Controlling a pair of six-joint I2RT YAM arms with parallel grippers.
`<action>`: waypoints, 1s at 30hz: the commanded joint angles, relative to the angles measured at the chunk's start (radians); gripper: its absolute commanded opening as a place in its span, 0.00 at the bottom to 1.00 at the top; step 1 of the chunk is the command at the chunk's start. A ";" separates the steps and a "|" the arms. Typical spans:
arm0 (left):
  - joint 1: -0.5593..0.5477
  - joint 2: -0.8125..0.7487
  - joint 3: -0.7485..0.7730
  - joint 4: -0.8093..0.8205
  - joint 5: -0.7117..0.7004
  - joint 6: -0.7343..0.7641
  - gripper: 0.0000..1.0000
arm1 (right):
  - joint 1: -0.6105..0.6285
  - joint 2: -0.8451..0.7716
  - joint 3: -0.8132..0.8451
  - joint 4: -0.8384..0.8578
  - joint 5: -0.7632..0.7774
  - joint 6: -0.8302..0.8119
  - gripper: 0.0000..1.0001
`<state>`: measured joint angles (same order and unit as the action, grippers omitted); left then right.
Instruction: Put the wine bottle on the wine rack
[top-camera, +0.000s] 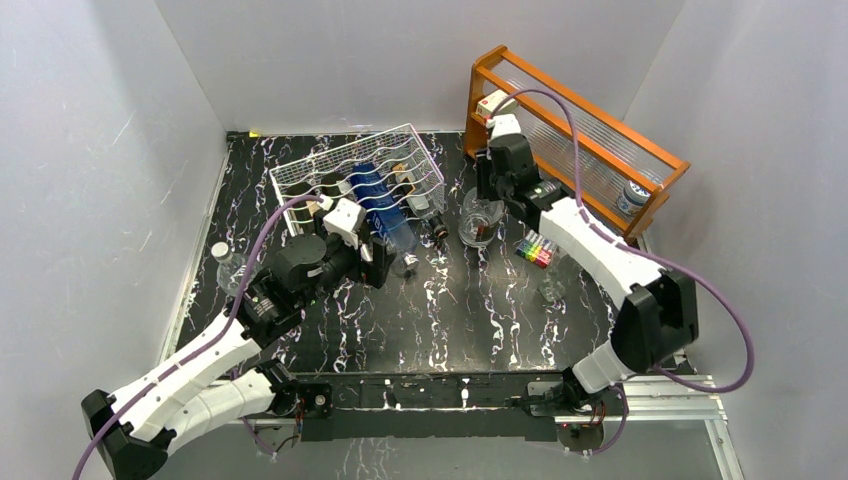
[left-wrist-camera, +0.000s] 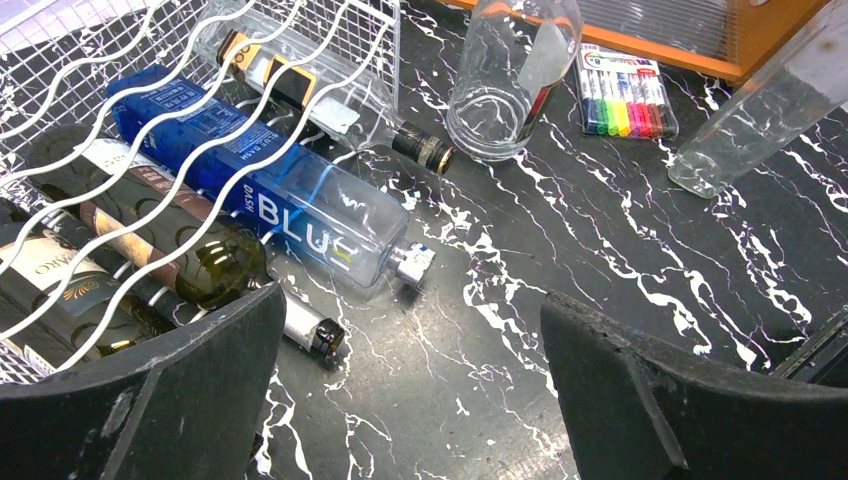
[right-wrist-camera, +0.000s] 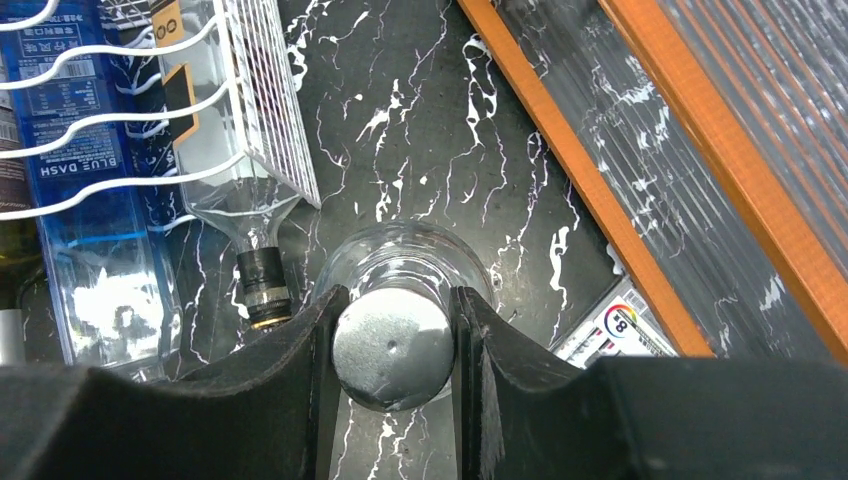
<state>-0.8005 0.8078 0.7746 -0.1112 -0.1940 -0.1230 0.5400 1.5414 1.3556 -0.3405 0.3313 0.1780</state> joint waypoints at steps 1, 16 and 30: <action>0.000 -0.025 -0.005 0.021 0.001 0.005 0.98 | 0.001 -0.133 -0.153 0.178 -0.015 -0.017 0.03; 0.000 0.082 0.050 0.037 -0.004 0.018 0.98 | 0.225 -0.337 -0.376 -0.265 -0.017 0.212 0.00; 0.001 0.085 0.044 0.039 -0.013 0.025 0.98 | 0.244 -0.342 -0.408 -0.386 -0.145 0.339 0.00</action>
<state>-0.8005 0.8997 0.7807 -0.0898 -0.1989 -0.1059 0.7795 1.1908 0.9810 -0.7551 0.2577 0.4908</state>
